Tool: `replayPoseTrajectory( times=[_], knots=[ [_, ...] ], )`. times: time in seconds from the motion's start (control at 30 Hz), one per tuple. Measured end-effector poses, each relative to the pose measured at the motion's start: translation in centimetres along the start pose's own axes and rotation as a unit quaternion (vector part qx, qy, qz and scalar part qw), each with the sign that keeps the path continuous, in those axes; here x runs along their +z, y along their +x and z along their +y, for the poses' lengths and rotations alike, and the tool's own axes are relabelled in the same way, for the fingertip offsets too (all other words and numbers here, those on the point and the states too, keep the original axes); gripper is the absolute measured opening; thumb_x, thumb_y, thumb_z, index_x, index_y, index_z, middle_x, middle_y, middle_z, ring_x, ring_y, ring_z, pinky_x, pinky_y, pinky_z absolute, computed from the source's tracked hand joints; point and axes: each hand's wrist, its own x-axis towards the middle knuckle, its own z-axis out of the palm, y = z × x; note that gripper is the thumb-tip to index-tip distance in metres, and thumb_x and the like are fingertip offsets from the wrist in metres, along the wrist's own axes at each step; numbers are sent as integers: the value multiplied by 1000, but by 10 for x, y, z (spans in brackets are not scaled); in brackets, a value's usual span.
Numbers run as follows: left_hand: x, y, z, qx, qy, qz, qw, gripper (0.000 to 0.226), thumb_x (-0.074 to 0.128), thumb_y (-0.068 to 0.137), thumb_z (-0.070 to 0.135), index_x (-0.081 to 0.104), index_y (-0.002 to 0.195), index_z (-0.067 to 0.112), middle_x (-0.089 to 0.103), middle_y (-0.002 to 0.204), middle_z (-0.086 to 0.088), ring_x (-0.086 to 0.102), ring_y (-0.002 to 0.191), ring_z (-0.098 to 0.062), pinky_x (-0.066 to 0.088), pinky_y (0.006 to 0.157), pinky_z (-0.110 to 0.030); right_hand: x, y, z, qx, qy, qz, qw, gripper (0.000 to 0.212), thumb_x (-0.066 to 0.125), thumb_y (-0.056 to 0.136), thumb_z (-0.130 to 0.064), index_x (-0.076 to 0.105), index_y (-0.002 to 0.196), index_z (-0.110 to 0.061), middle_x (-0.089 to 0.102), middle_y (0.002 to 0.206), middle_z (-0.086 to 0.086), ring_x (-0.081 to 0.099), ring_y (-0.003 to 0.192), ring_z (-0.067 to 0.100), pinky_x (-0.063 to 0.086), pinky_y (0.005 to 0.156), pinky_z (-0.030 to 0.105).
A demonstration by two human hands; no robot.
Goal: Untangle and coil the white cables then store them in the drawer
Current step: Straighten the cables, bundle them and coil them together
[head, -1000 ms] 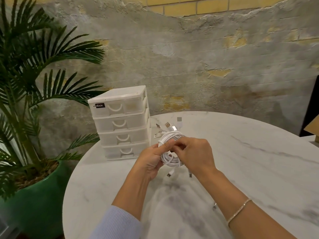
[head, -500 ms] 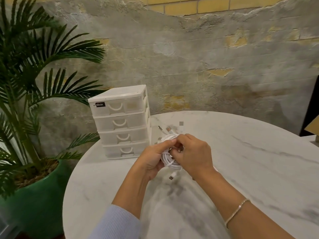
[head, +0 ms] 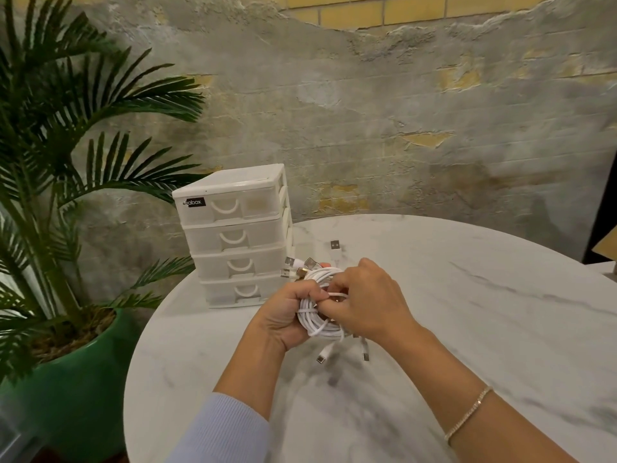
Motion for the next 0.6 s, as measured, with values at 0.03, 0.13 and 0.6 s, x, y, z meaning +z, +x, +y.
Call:
replayPoseTrajectory(
  times=[0.03, 0.13, 0.6],
  knots=[
    [-2, 1, 0, 2, 4, 7, 1000, 32, 44, 60, -8, 72, 70, 3, 67, 69, -13, 66, 60, -22, 56, 61, -31, 0, 1, 0, -1, -2, -9, 1000, 16, 60, 80, -39, 62, 72, -25, 48, 68, -5, 41, 85, 15, 31, 65, 26],
    [-2, 1, 0, 0, 11, 19, 1000, 33, 42, 58, -6, 62, 83, 1, 62, 69, -14, 62, 59, -23, 53, 62, -32, -1, 2, -1, -8, 13, -41, 999, 29, 61, 79, -33, 45, 56, -25, 37, 61, -10, 36, 81, 15, 33, 67, 27],
    [1, 6, -6, 77, 158, 54, 983, 48, 57, 53, -10, 72, 91, 15, 70, 86, -8, 67, 76, -23, 56, 70, -33, -36, 1, 12, 190, 201, -214, 937, 32, 85, 64, -25, 57, 52, -16, 49, 46, -5, 42, 49, 10, 33, 52, 22]
  ],
)
